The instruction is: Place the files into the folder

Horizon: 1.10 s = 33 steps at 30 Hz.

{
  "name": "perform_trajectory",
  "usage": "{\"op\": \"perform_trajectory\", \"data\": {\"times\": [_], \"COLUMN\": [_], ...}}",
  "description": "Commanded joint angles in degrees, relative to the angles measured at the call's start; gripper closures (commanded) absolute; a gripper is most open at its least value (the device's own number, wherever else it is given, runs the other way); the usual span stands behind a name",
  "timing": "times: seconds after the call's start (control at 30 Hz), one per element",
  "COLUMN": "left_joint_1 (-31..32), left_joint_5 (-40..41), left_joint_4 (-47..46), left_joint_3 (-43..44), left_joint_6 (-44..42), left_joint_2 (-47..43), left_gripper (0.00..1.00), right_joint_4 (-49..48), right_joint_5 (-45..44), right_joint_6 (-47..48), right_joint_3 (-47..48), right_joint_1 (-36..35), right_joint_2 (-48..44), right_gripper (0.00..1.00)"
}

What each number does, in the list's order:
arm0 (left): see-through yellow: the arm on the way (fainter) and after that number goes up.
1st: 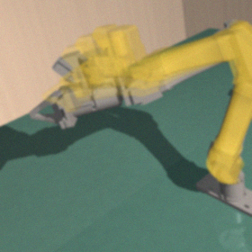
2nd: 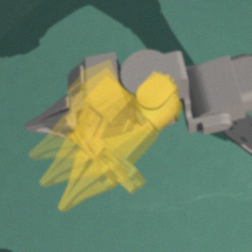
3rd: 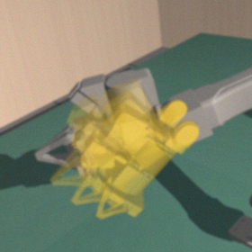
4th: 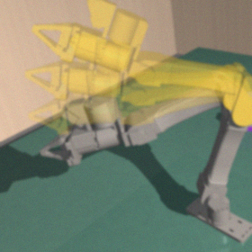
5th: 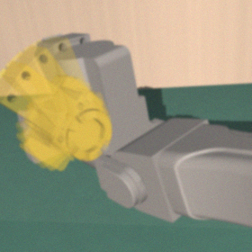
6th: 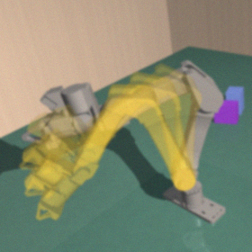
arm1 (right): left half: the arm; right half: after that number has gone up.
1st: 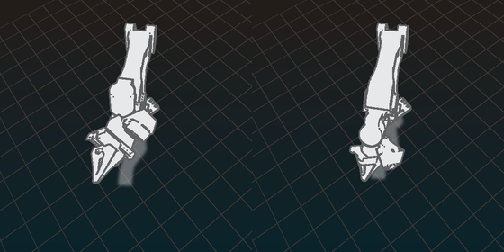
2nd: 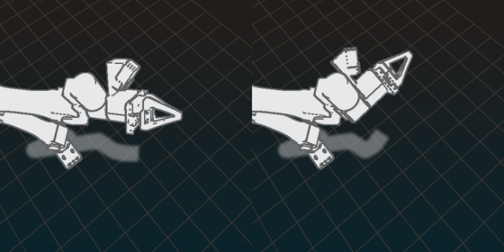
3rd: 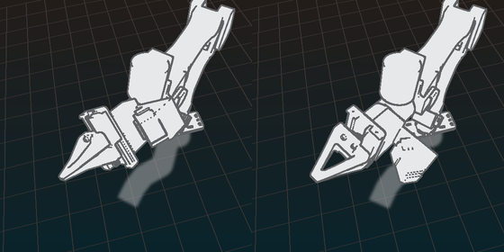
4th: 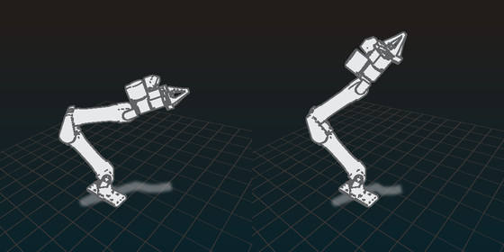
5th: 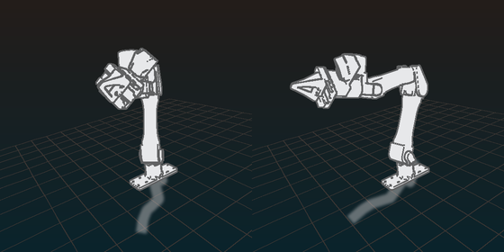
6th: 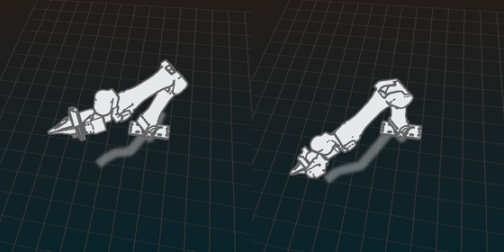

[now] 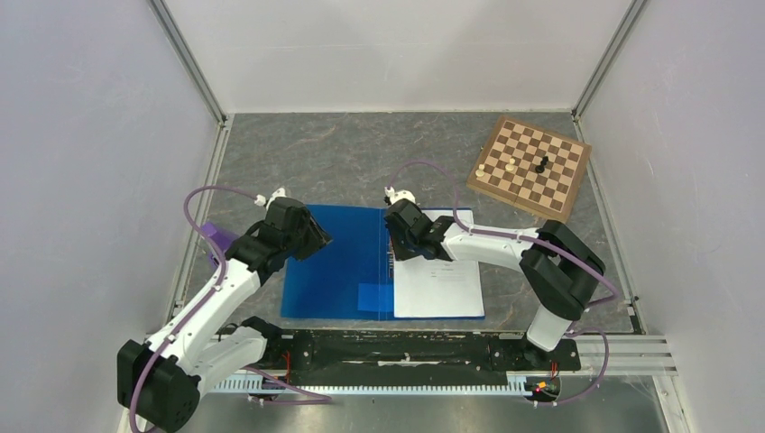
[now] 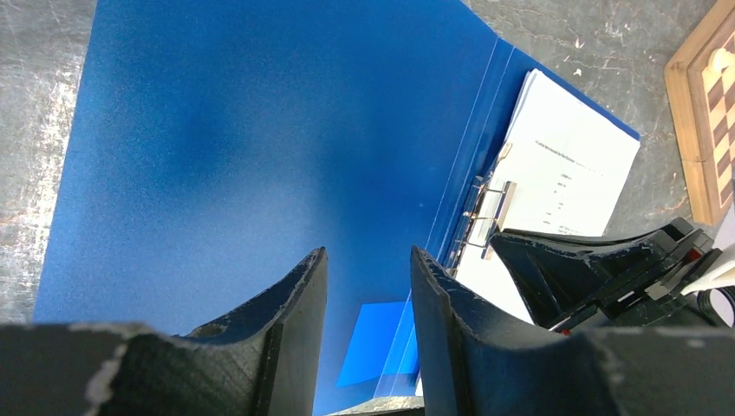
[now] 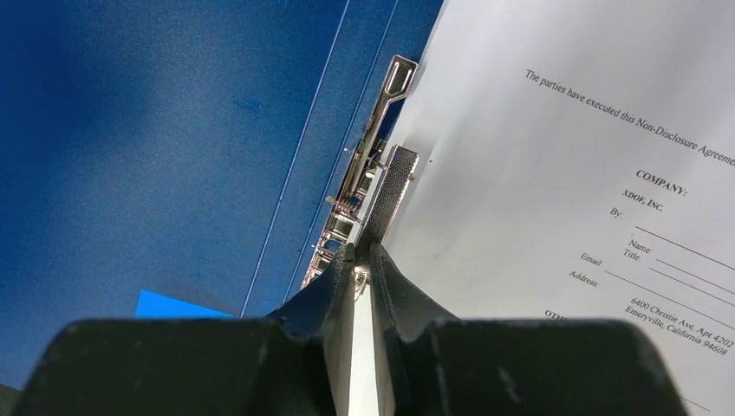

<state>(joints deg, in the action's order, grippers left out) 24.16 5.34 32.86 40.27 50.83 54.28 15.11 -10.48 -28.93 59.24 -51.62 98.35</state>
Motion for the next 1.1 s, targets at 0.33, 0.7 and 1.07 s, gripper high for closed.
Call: {"op": "perform_trajectory", "data": {"times": [0.33, 0.7, 1.07], "left_joint_1": [-0.3, -0.3, -0.3], "left_joint_5": [-1.6, -2.4, -6.2], "left_joint_4": [-3.7, -6.6, -9.6], "left_joint_3": [-1.5, -1.8, -1.8], "left_joint_6": [0.2, 2.4, 2.8], "left_joint_2": [2.2, 5.8, 9.0], "left_gripper": [0.55, 0.55, 0.55], "right_joint_4": [-2.2, -3.3, -5.9], "right_joint_5": [-0.2, 0.8, -0.1], "right_joint_6": [-1.0, -0.8, -0.2], "right_joint_3": [-3.6, -6.4, -8.3], "right_joint_1": [-2.1, -3.4, -3.5], "right_joint_2": [-2.0, -2.5, -1.5], "right_gripper": [0.89, 0.90, 0.89]}}
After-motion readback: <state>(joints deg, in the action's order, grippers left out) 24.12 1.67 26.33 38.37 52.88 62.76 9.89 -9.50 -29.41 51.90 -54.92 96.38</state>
